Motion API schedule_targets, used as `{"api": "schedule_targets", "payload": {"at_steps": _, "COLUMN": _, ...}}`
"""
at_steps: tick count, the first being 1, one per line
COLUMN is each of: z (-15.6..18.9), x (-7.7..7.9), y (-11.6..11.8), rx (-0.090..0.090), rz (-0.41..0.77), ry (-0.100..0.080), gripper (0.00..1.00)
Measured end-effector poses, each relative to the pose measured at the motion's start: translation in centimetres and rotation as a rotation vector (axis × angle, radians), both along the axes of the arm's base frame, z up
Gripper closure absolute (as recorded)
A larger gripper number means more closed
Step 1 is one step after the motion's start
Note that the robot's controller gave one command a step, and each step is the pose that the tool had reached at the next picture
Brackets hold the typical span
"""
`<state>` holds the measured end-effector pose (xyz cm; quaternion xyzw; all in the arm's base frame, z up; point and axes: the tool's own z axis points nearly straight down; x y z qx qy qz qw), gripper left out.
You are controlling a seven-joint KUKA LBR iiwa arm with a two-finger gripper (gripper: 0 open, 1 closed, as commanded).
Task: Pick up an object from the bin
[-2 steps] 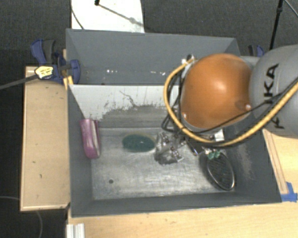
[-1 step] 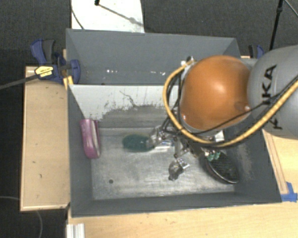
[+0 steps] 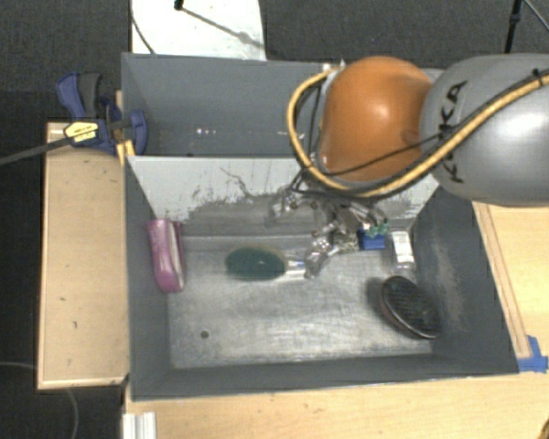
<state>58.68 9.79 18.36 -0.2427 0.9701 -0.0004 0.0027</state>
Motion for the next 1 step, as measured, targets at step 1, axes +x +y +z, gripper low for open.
{"api": "schedule_targets", "payload": {"at_steps": 1, "z": -10.99, "x": -0.54, "y": -0.51, "rx": 0.0, "rz": 0.328, "ry": 0.005, "gripper": 0.0}}
